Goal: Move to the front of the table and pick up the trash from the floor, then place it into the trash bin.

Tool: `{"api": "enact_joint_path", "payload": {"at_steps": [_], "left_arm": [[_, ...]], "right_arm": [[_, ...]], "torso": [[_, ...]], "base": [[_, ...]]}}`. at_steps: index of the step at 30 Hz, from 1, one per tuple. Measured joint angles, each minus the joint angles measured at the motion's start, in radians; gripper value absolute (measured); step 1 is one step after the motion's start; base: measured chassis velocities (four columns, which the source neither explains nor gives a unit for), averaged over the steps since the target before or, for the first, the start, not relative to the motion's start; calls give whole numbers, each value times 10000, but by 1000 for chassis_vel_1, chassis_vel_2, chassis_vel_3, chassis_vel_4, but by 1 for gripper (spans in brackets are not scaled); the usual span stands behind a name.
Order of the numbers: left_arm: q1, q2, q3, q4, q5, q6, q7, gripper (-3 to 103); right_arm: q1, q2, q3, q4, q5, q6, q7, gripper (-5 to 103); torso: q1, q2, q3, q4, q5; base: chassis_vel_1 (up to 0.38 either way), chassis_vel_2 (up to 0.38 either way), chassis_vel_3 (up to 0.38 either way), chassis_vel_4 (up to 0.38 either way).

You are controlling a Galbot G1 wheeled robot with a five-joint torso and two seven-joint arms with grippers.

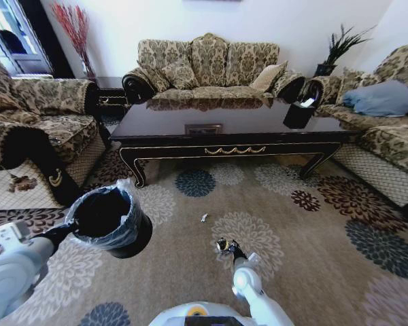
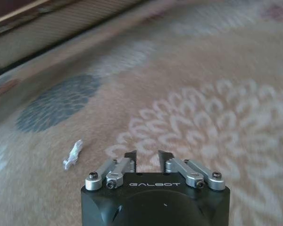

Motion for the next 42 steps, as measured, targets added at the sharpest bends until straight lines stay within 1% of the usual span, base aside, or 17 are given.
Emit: {"api": "enact_joint_path", "payload": {"at_steps": [3, 6, 7, 9, 12, 15, 16, 18, 20, 31, 34, 35, 36, 38, 39, 40, 42], "left_arm": [[-189, 138, -84, -87, -190, 0, 3, 4], [-282, 170, -49, -86, -212, 0, 4, 4], [-408, 188, 83, -50, -212, 1, 14, 4], [-519, 190, 213, -14, -208, 0, 26, 4], [-713, 181, 525, 58, -179, 0, 65, 4], [-748, 183, 596, 75, -159, 0, 85, 4], [-753, 197, 619, 84, -147, 0, 93, 4], [-751, 212, 621, 85, -140, 0, 94, 4], [-737, 229, 622, 87, -136, 0, 101, 4], [-876, 323, 826, 300, -24, 1, 119, 4], [-953, 391, 873, 386, -19, 0, 120, 4], [-953, 391, 873, 386, -19, 0, 120, 4], [-964, 389, 903, 396, -19, 0, 120, 4], [-987, 358, 1000, 411, -1, 0, 118, 4], [-997, 358, 1020, 413, 4, 0, 118, 4], [-997, 358, 1020, 413, 4, 0, 118, 4], [-1055, 390, 1043, 427, 12, 0, 116, 4]], "right_arm": [[-103, -415, -366, -101, -762, 80, -223, 40], [-113, -495, -567, -209, -1096, 103, -270, 45], [-108, -591, -922, -316, -1488, 141, -307, 56], [-84, -632, -1176, -375, -1686, 166, -316, 56], [163, -842, -1798, -807, -2292, 568, -522, 73], [364, -1087, -2090, -1113, -2718, 935, -845, 78], [561, -1294, -2423, -1559, -3173, 1288, -1260, 89], [716, -1388, -2520, -1773, -3437, 1474, -1516, 89], [956, -1498, -2579, -1957, -3671, 1666, -1743, 97], [1794, -1883, -3202, -1953, -3097, 1549, -1816, 100], [2390, -2431, -3658, -1566, -2518, 790, -1310, 100], [2390, -2431, -3658, -1566, -2518, 790, -1310, 100], [2561, -2580, -3815, -1367, -2166, 414, -1065, 100], [3095, -2979, -4264, -749, -769, -621, -408, 100], [3232, -3065, -4375, -606, -428, -862, -290, 100], [3232, -3065, -4375, -606, -428, -862, -290, 100], [3712, -3384, -4867, -191, 707, -1661, 4, 100]], "torso": [[0, 1, 0, -2, 0], [0, 1, 0, -1, 1], [0, 1, 0, 0, 1], [0, 1, 0, 0, 0], [0, 2, -1, 0, -3], [0, 3, -2, 4, -11], [0, 2, 1, -1, 3], [0, 2, 2, -5, 9], [0, 3, 0, 1, 1], [0, 2, 1, 0, 2], [0, 1, 1, 0, 0], [0, 1, 1, 0, 0], [0, 2, 1, 0, -1], [0, 2, 1, 0, -2], [0, 2, 1, 0, -3], [0, 2, 1, 0, -3], [0, 2, 1, 1, -1]], "base": [[0, 0, 0, 0], [0, 0, 0, 0], [0, 0, 0, 0], [0, 0, 0, 0], [0, 0, 0, 0], [0, 0, 0, 0], [0, 0, 0, 0], [0, 0, 0, 0], [0, 0, 0, 0], [0, 0, 0, 0], [0, 0, 0, 0], [0, 0, 0, 0], [0, 0, 0, 0], [0, 0, 0, 0], [0, 0, 0, 0], [0, 0, 0, 0], [0, 0, 0, 0]]}}
